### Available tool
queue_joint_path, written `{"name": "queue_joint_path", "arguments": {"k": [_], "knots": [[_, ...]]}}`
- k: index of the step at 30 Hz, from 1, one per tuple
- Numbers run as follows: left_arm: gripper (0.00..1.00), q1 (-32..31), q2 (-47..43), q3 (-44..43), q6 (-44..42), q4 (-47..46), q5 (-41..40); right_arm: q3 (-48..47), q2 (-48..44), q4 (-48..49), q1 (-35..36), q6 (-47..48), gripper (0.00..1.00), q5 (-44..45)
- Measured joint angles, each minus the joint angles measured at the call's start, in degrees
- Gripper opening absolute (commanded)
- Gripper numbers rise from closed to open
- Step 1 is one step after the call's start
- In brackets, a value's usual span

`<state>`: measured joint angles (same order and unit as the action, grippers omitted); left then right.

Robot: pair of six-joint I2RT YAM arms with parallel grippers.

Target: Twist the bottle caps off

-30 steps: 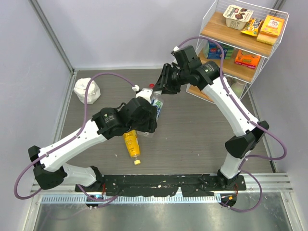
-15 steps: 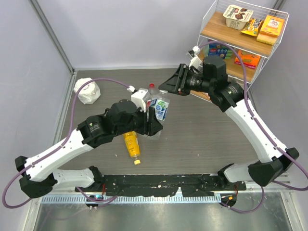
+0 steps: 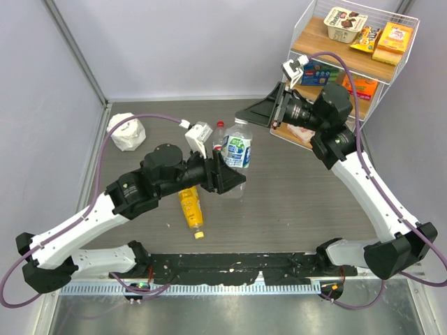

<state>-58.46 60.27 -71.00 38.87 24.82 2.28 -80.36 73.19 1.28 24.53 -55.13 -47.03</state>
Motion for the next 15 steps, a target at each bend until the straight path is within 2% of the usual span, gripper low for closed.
{"name": "queue_joint_path", "arguments": {"k": [6,12,14,15], "knots": [[0.03,-0.17,-2.25,2.03,1.22,-5.22,3.48,2.25,0.09,15.13,-0.33,-7.1,0.02,-6.16],[0.03,-0.44,-2.82,2.91,1.79,-8.13,6.88,1.49,0.39,21.31,-0.92,-10.58,0.02,-11.5],[0.02,-0.42,-2.82,3.02,2.05,-8.74,7.39,0.92,0.59,21.07,-1.33,-10.58,0.09,-12.52],[0.02,-0.42,-2.82,3.02,2.25,-8.92,7.5,0.74,0.59,20.52,-1.6,-10.38,0.2,-12.7]]}}
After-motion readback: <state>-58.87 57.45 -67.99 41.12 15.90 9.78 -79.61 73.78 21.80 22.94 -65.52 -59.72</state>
